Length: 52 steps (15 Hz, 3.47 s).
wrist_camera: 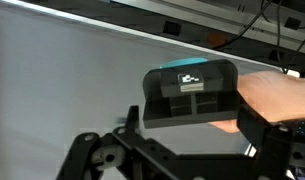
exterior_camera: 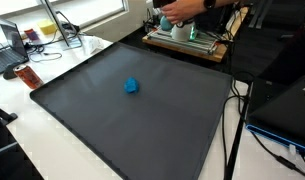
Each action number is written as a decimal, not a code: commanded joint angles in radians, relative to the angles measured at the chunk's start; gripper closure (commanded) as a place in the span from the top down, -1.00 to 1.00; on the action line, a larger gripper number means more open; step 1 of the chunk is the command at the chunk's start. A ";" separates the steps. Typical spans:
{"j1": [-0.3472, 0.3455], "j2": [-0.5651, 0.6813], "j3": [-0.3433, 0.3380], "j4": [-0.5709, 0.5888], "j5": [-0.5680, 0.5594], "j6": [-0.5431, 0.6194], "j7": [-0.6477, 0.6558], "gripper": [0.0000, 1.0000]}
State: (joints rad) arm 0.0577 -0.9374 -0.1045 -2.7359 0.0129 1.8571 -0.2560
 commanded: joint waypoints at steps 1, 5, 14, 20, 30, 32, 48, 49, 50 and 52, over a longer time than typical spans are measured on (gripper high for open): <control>0.015 -0.009 0.003 0.018 0.001 -0.038 -0.021 1.00; 0.020 -0.006 0.003 0.029 -0.002 -0.051 -0.033 1.00; 0.018 -0.001 0.004 0.040 -0.006 -0.066 -0.048 0.47; 0.019 0.002 0.003 0.044 -0.009 -0.070 -0.052 -0.21; 0.015 -0.004 0.004 0.049 -0.005 -0.086 -0.046 -0.57; 0.015 0.000 0.008 0.052 -0.003 -0.093 -0.038 -0.57; -0.002 0.528 0.297 0.511 -0.016 0.033 0.442 -0.57; 0.024 0.431 0.272 0.418 0.016 0.038 0.413 -0.57; 0.024 0.463 0.273 0.439 0.013 0.039 0.417 -0.07; 0.025 0.476 0.272 0.437 0.013 0.037 0.416 -0.07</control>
State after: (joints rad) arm 0.0716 -0.4631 0.1764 -2.3019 0.0308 1.8975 0.1559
